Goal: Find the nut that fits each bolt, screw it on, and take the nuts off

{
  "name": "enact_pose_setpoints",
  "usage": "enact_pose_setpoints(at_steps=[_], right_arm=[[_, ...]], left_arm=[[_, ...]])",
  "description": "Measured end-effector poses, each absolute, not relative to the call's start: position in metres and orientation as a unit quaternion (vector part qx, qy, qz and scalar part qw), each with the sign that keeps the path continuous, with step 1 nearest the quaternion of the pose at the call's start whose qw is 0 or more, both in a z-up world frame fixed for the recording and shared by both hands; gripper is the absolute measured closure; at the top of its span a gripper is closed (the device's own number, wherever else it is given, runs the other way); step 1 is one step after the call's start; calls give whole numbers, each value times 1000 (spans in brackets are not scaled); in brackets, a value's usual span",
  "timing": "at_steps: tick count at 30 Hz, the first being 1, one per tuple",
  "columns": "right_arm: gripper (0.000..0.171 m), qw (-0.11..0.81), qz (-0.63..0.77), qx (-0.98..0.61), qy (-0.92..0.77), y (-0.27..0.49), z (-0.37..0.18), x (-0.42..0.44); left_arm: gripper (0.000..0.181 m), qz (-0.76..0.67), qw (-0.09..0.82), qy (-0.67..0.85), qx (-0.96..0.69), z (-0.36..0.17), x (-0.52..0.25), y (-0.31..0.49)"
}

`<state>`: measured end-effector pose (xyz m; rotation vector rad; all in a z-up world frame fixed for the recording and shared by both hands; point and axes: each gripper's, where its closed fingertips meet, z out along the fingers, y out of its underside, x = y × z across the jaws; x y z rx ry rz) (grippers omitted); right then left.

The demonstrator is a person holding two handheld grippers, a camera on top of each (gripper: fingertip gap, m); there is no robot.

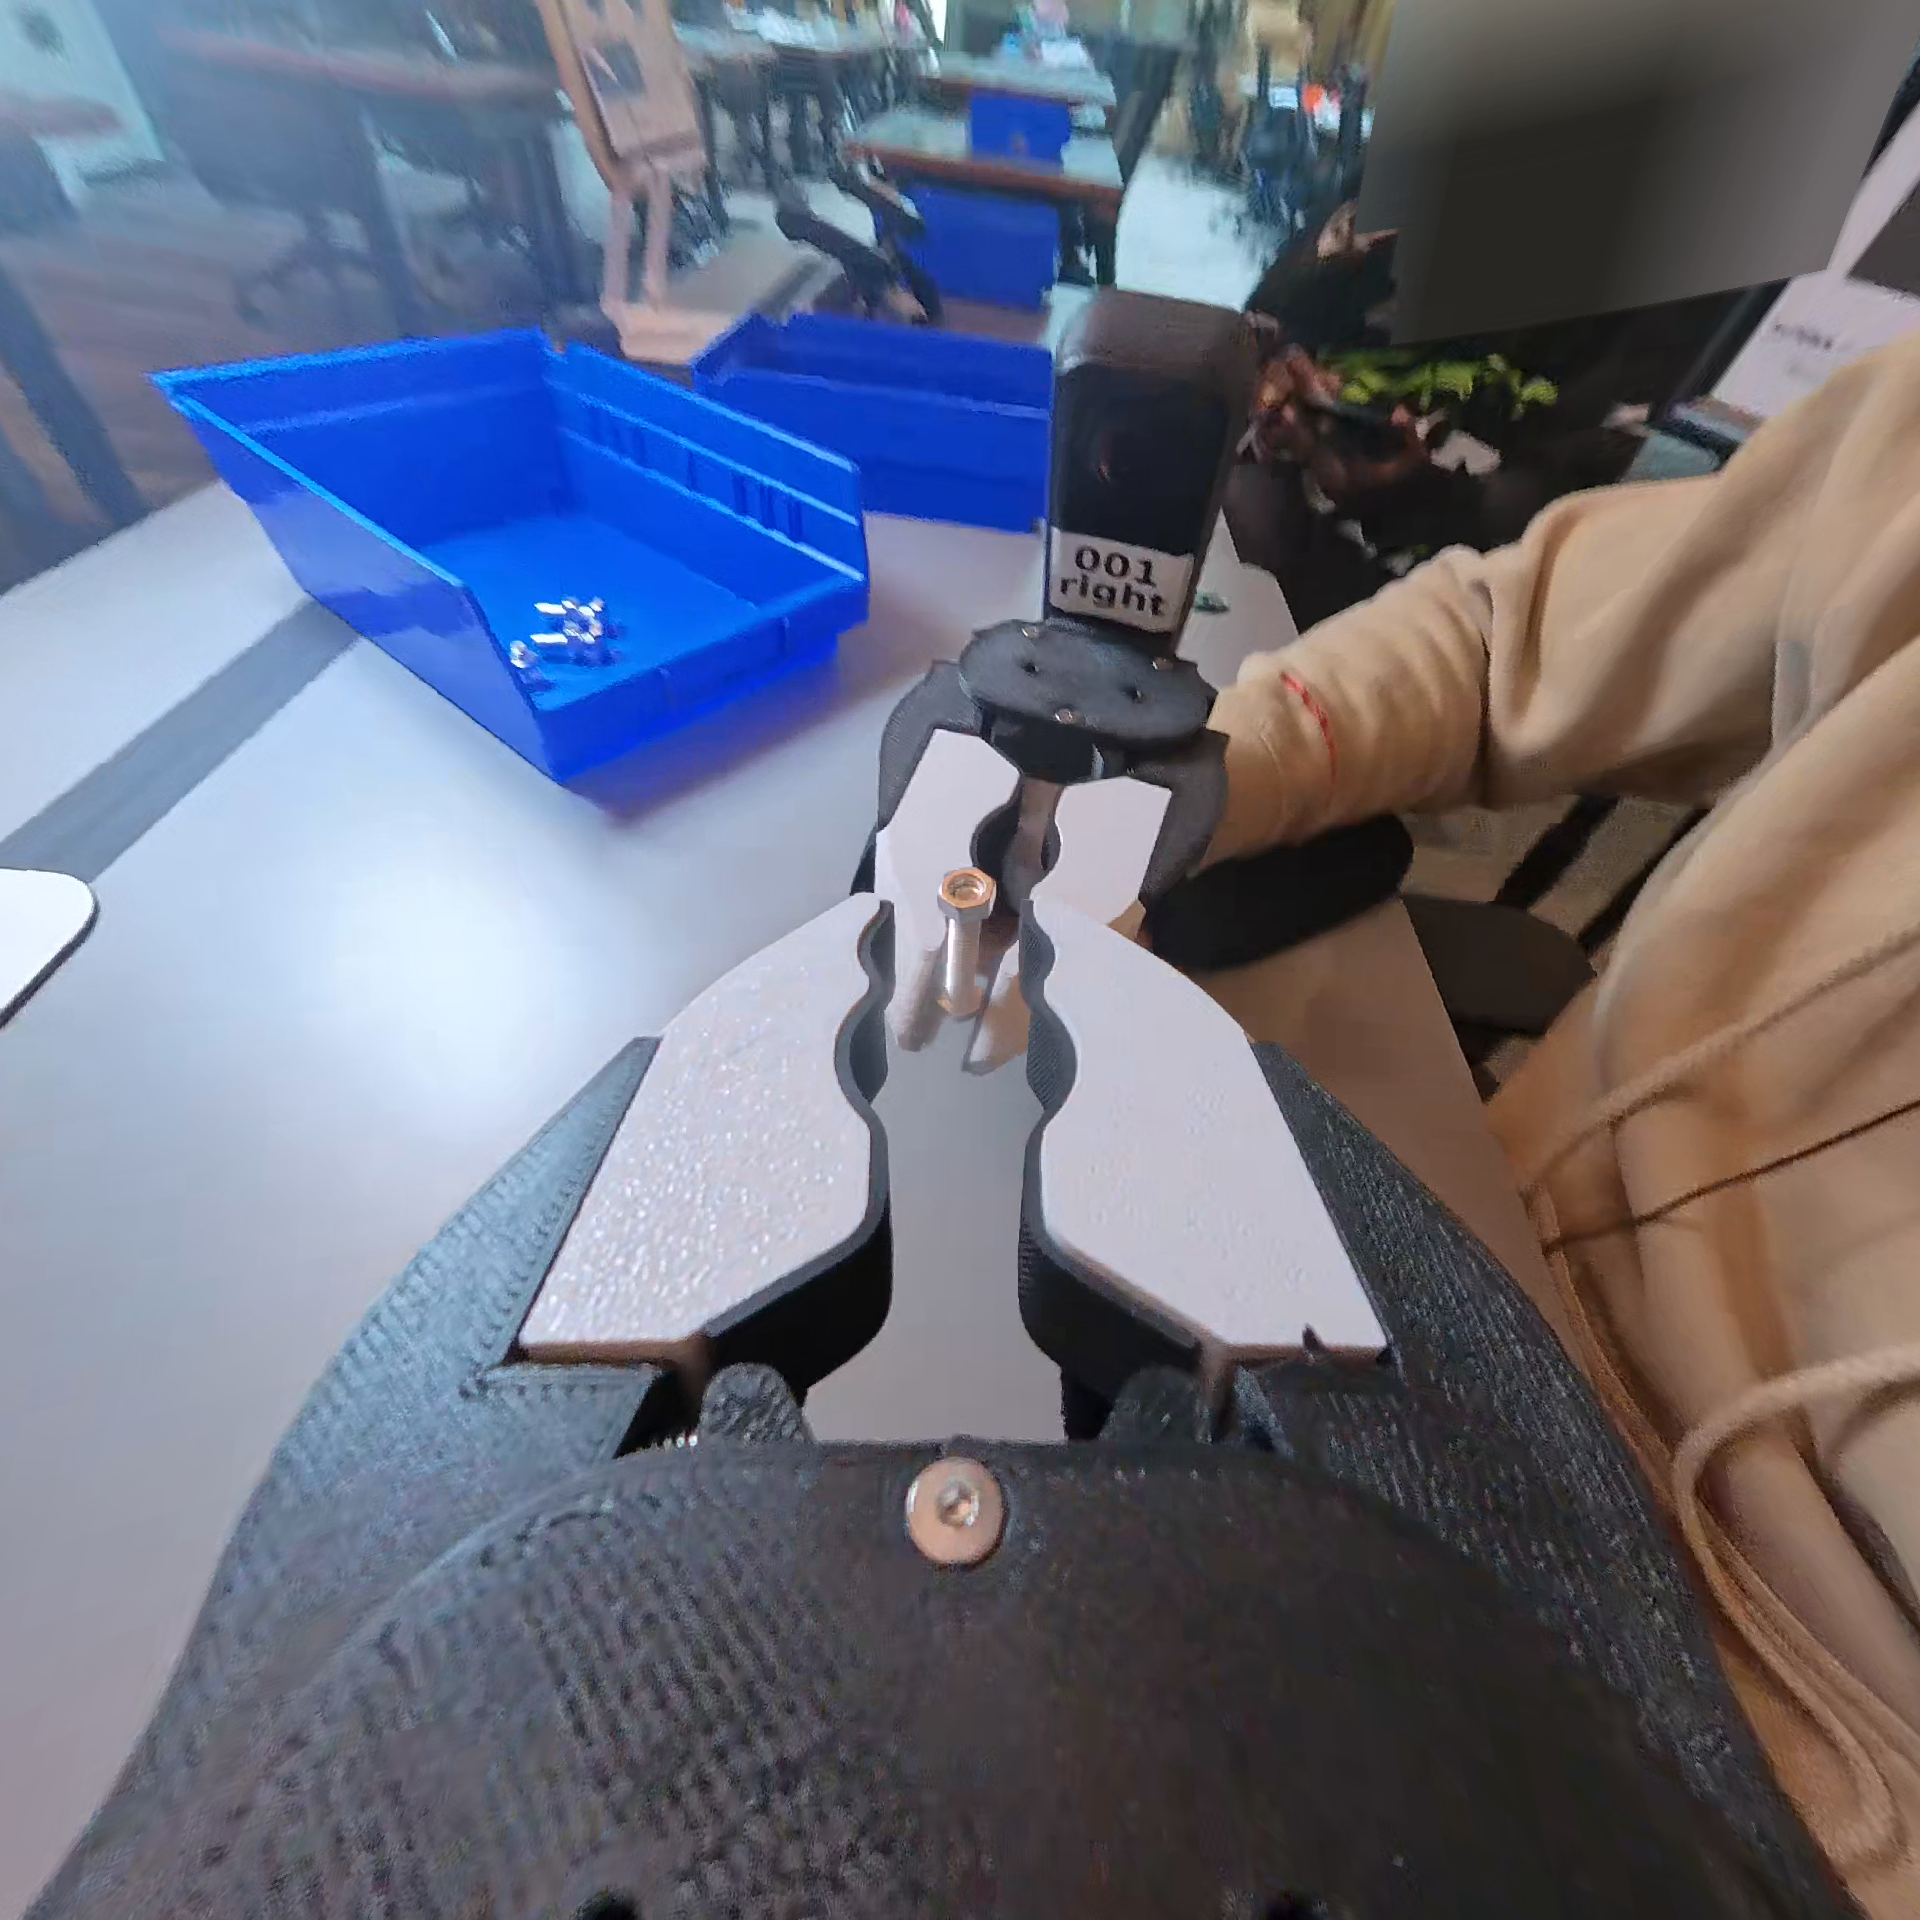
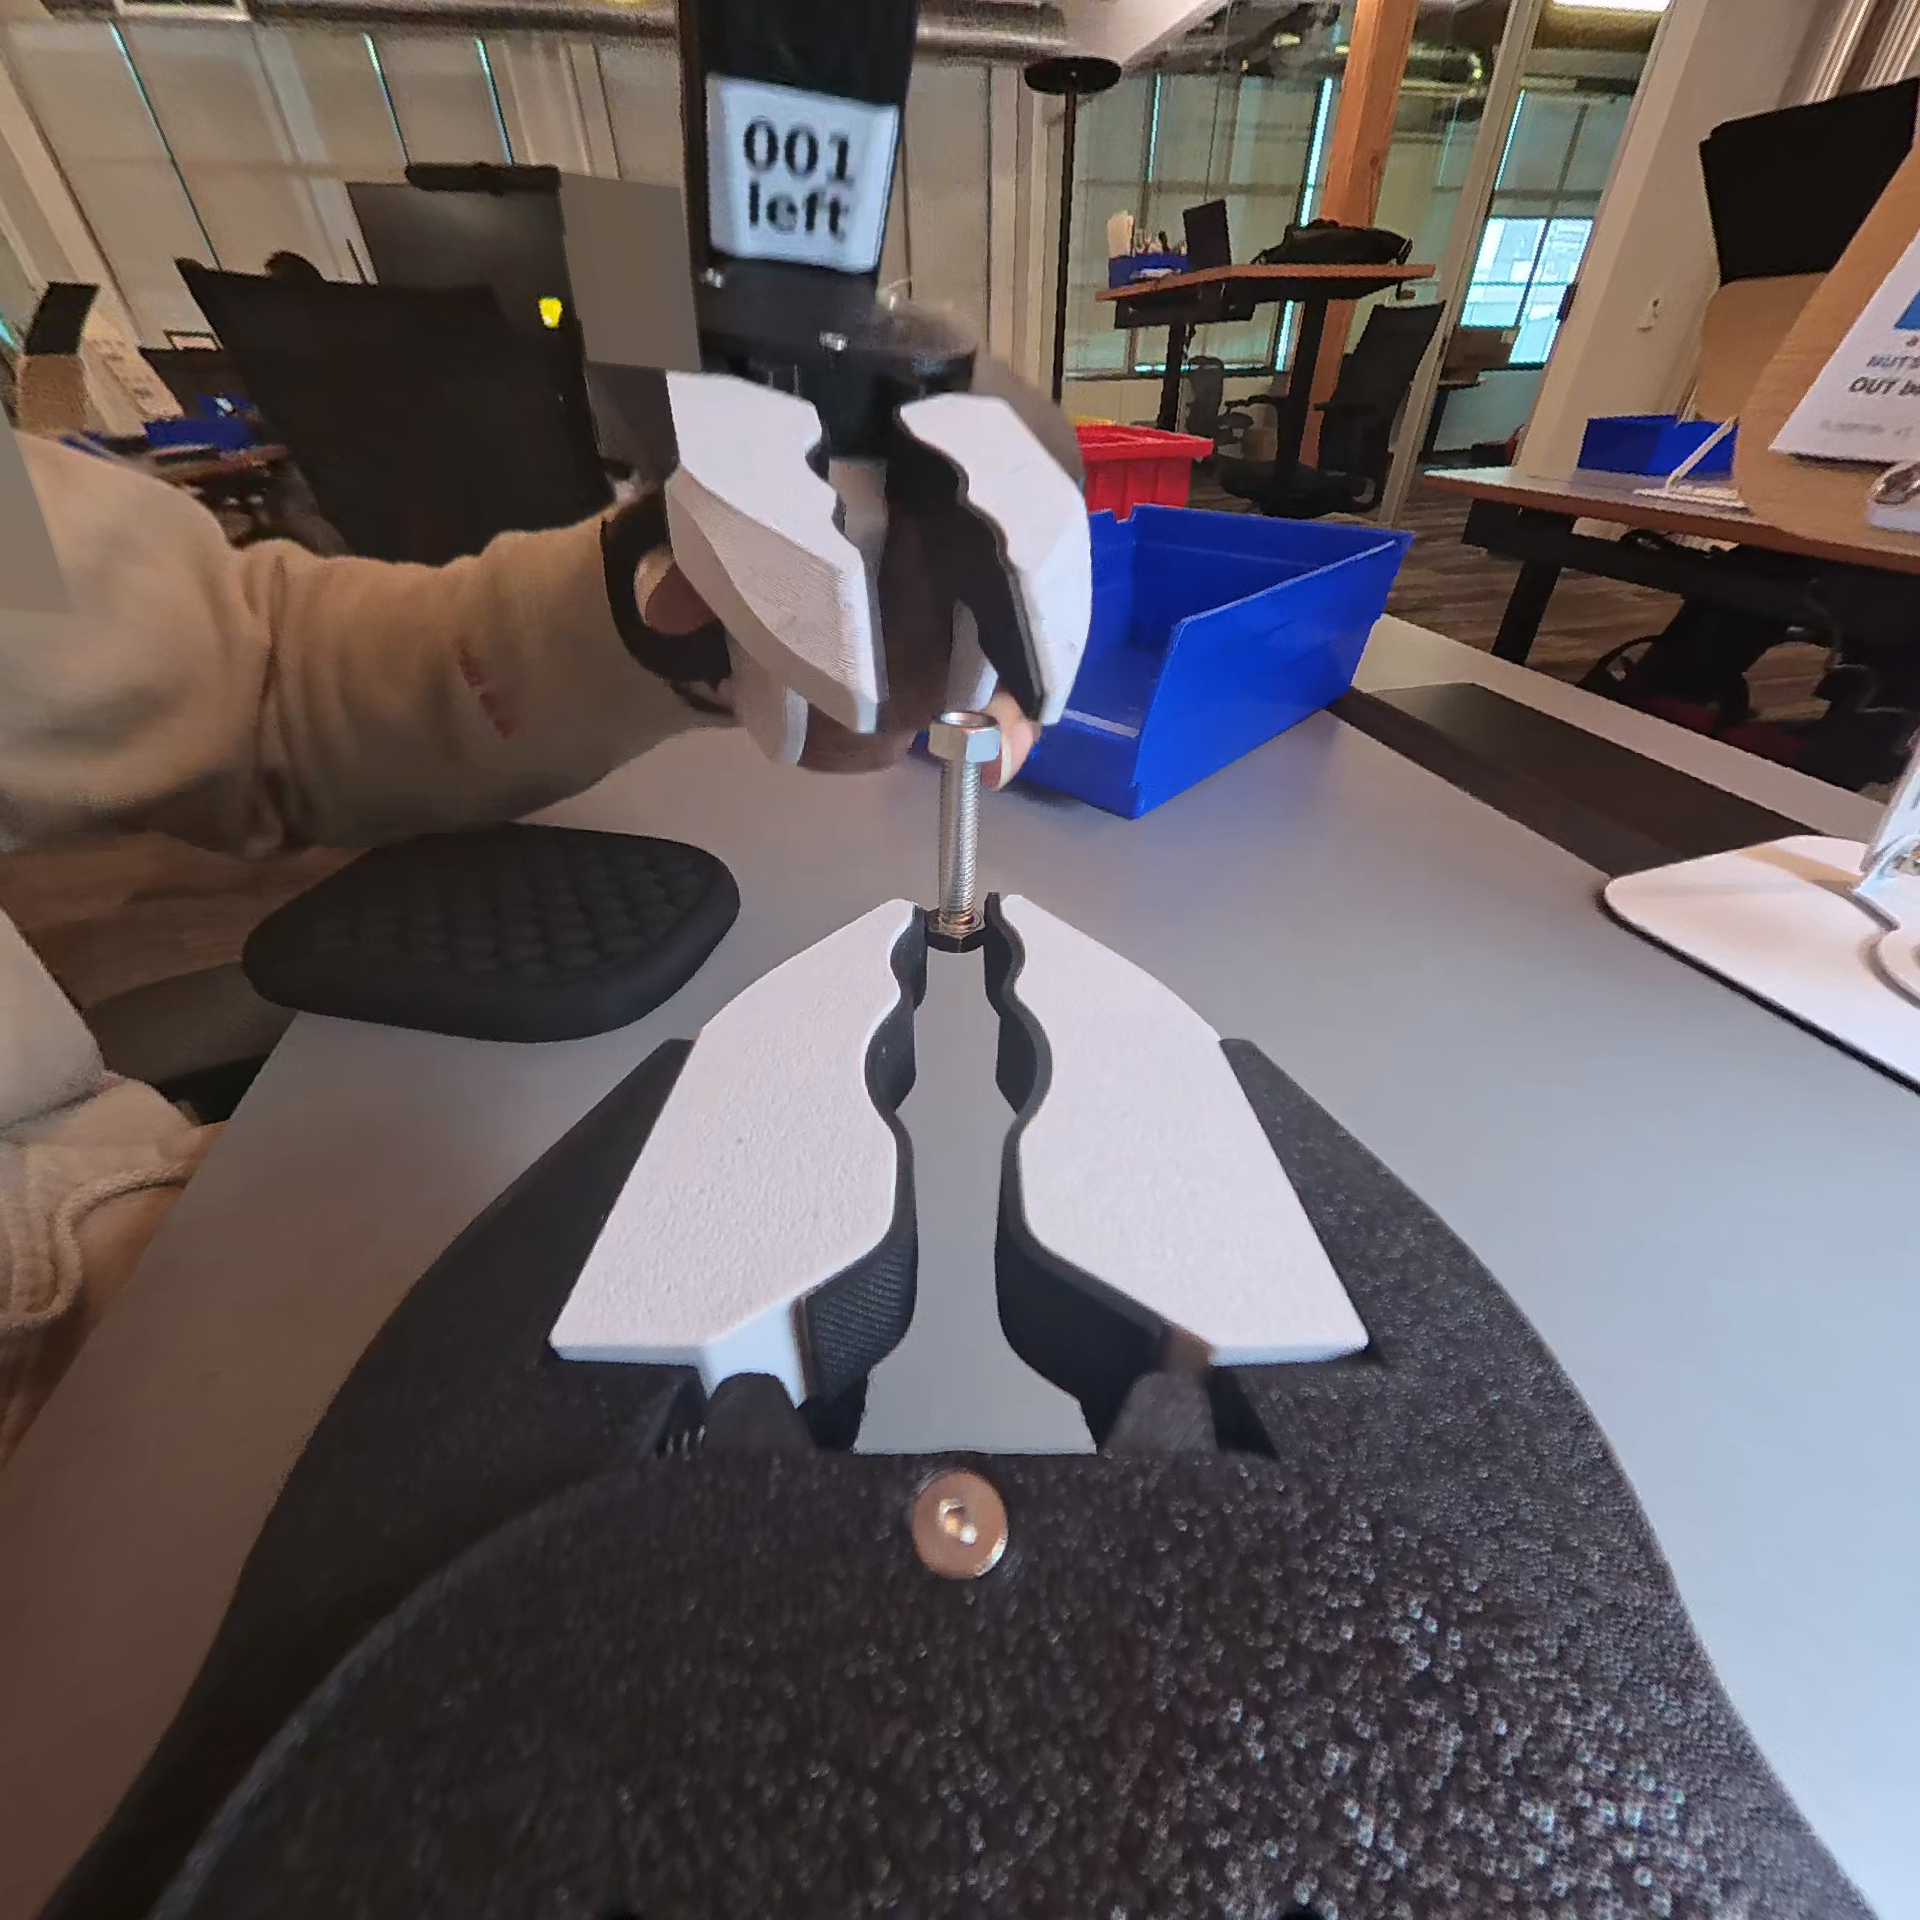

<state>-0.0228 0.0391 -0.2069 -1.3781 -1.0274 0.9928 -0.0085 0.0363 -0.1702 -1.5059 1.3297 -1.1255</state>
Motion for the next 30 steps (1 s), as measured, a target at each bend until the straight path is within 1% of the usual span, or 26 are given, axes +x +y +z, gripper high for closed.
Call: enact_pose_setpoints(at_steps=[6,12,19,25,30], right_arm=[[161,564,411,-582,-418,51,-201,-36],[161,568,418,-579,-409,61,-201,-49],[161,565,417,-579,-414,58,-206,-50],[161,567,422,-574,-413,56,-205,-48],[161,576,430,-563,-408,55,-200,-45]], left_arm=[[159,-477,454,481,-578,-162,-18,43],[162,-467,497,450,-576,-163,-30,56],[164,-468,491,451,-579,-172,-28,57],[167,-473,494,456,-569,-169,-28,54],[167,-484,494,446,-568,-168,-32,57]])
